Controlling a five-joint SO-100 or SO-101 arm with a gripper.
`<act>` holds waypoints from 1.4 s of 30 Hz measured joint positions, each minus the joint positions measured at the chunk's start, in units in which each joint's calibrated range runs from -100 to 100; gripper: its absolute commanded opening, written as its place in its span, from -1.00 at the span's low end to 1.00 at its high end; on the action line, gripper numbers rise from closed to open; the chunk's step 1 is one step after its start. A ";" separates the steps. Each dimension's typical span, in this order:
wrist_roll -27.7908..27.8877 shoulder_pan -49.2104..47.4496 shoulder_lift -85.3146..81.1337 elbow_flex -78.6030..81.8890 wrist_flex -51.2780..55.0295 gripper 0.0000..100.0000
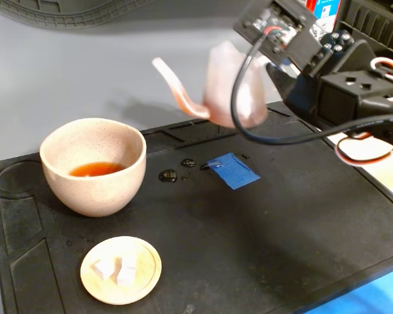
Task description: Pick up a kettle and pour liquid into a cup.
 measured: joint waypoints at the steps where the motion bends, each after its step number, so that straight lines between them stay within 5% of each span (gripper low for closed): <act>1: -0.16 0.00 0.68 0.00 0.00 -0.99; 15: -0.16 0.91 17.21 0.49 -13.65 -0.99; 32: -0.10 1.66 17.29 3.41 -14.35 -0.99; 38: -0.10 1.66 17.29 3.41 -14.27 -0.52; 42: -0.10 1.66 17.29 3.41 -14.27 -0.48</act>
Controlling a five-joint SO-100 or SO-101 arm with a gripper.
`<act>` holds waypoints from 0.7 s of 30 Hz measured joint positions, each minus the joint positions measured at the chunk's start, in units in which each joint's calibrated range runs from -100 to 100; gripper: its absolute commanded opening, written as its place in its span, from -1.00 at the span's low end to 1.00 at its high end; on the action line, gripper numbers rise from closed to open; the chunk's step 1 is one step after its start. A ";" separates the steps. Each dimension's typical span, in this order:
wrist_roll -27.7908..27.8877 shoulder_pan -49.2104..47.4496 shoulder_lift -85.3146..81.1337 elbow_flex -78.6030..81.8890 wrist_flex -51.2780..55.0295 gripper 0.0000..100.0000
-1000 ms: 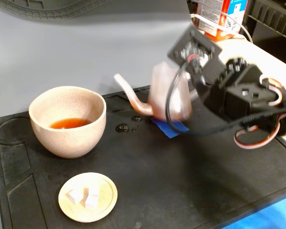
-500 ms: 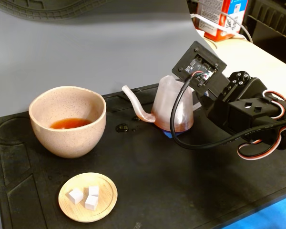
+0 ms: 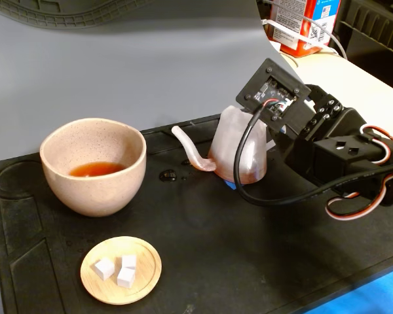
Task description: Pick up a kettle and pour liquid into a cup.
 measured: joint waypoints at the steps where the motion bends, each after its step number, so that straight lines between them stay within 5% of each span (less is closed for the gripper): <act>1: 0.00 0.00 0.00 0.00 0.00 -0.48; 21: -0.10 -0.23 -10.19 15.19 -0.18 -0.60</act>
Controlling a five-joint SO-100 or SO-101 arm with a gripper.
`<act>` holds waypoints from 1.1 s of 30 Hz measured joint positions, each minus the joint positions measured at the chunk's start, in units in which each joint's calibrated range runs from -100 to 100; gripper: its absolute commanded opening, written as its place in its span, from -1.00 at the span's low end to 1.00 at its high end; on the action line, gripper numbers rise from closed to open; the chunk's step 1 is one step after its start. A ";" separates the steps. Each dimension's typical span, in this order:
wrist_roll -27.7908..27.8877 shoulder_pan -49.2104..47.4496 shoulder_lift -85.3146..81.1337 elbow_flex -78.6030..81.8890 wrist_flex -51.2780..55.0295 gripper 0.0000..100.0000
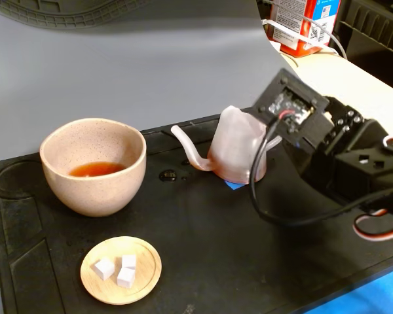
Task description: Pick up a kettle and pour liquid into a cup.
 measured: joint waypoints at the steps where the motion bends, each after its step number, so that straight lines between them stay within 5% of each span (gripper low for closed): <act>1: 0.00 0.08 -3.00 3.12 0.00 -0.67; 4: 0.00 0.53 -13.18 11.78 0.00 -1.00; 15: -12.10 -2.57 -54.28 27.26 4.20 -0.99; 21: -20.27 -4.91 -91.78 29.41 43.94 -0.99; 24: -24.67 -4.84 -107.45 40.21 50.42 -0.99; 27: -27.03 -5.06 -110.53 40.70 60.13 -0.99; 33: -27.03 -5.29 -110.53 40.70 98.64 -0.99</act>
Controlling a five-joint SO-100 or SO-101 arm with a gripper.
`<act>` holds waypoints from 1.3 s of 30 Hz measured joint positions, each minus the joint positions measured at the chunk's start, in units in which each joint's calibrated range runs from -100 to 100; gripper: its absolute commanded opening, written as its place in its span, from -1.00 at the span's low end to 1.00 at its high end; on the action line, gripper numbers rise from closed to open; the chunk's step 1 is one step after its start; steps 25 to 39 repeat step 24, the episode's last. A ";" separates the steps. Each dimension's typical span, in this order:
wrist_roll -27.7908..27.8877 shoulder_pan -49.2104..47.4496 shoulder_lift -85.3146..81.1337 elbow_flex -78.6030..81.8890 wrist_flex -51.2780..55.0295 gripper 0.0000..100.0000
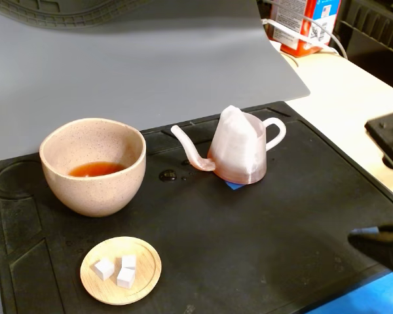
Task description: Pick up a kettle and pour liquid into a cup.
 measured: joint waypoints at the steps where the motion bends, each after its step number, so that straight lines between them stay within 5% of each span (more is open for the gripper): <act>1: 0.00 0.23 -0.09 0.00 4.73 -0.99; 7: 0.00 0.08 -0.17 0.00 19.34 -0.99; 39: 0.10 -0.08 -0.17 0.00 19.52 -0.98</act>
